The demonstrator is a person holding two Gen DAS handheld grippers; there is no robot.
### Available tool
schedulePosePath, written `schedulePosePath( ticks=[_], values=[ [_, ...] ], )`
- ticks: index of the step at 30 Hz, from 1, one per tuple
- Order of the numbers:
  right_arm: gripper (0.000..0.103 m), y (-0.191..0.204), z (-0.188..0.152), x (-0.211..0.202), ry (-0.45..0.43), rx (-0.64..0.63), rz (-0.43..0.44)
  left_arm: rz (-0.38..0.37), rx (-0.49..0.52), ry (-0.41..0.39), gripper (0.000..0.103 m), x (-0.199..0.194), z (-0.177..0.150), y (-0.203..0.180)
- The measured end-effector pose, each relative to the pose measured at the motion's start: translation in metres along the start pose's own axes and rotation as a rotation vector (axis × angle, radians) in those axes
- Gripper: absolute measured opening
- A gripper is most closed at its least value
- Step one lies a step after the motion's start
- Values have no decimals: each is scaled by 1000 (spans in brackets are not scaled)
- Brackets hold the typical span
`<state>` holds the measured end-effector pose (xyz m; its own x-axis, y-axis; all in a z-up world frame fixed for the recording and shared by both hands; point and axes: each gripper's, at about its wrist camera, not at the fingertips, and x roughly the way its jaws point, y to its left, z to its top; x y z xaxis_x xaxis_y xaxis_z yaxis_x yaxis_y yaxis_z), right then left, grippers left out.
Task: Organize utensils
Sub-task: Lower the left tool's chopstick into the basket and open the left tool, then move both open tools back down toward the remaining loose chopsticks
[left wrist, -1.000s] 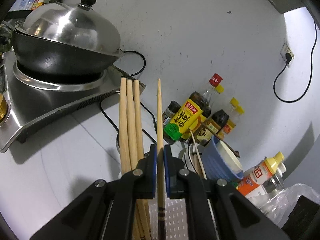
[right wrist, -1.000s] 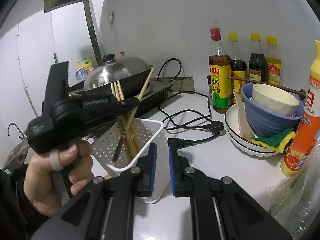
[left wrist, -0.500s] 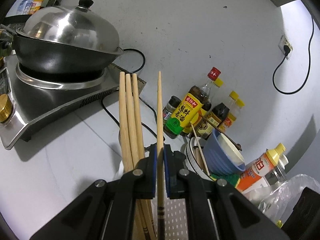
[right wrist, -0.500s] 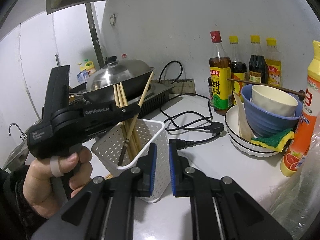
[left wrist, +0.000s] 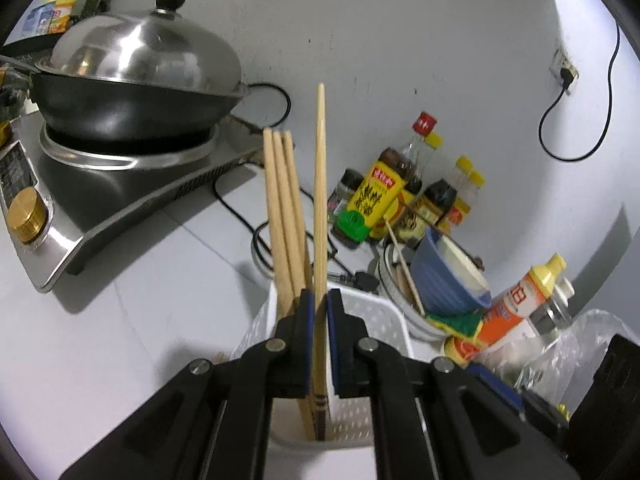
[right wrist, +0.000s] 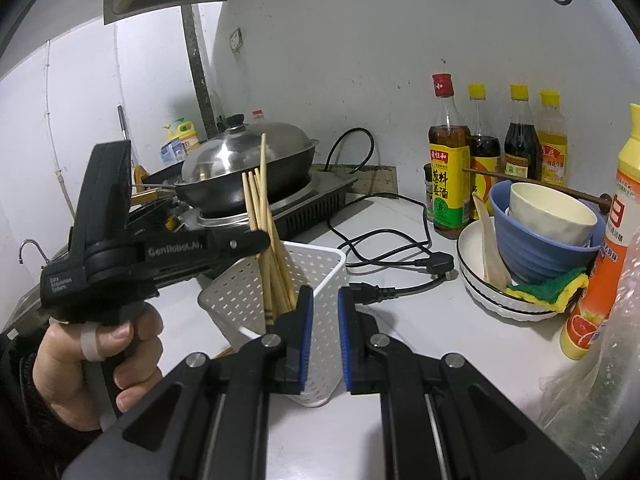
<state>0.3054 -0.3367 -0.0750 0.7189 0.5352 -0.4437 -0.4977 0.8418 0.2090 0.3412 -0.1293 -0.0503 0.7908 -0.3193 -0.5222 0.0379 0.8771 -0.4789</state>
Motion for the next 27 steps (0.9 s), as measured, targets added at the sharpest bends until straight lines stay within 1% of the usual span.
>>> schedulePosePath(
  ticks=[4, 10, 13, 15, 17, 21, 22, 23, 24, 25, 26, 27],
  values=[
    [11, 5, -1, -1, 5, -6, -6, 10, 31, 15, 6, -5, -2, 0],
    [11, 13, 0, -3, 13, -19, -23, -5, 66, 32, 7, -17, -5, 2],
    [11, 17, 0, -5, 18, -23, -36, -22, 72, 35, 16, -25, -8, 5],
    [11, 21, -1, -7, 21, -25, -42, -34, 86, 38, 18, -31, -10, 4],
    [11, 24, -1, -10, 26, -28, -55, -37, 102, 34, 25, -38, -12, 3],
    [12, 32, -3, -16, 31, -31, -70, -59, 139, 10, 29, -56, -14, 1],
    [14, 34, -3, -18, 32, -32, -73, -61, 148, 5, 31, -60, -15, 1],
    [16, 37, -3, -19, 33, -35, -75, -64, 154, 0, 35, -64, -15, 1],
    [20, 40, -4, -21, 35, -38, -77, -65, 157, -4, 37, -67, -15, 2],
    [22, 43, -4, -22, 36, -42, -77, -65, 161, -9, 42, -71, -15, 3],
    [23, 47, -5, -23, 37, -48, -78, -64, 162, -15, 48, -75, -16, 5],
    [23, 50, -6, -24, 38, -53, -78, -64, 161, -20, 51, -79, -16, 8]
  ],
)
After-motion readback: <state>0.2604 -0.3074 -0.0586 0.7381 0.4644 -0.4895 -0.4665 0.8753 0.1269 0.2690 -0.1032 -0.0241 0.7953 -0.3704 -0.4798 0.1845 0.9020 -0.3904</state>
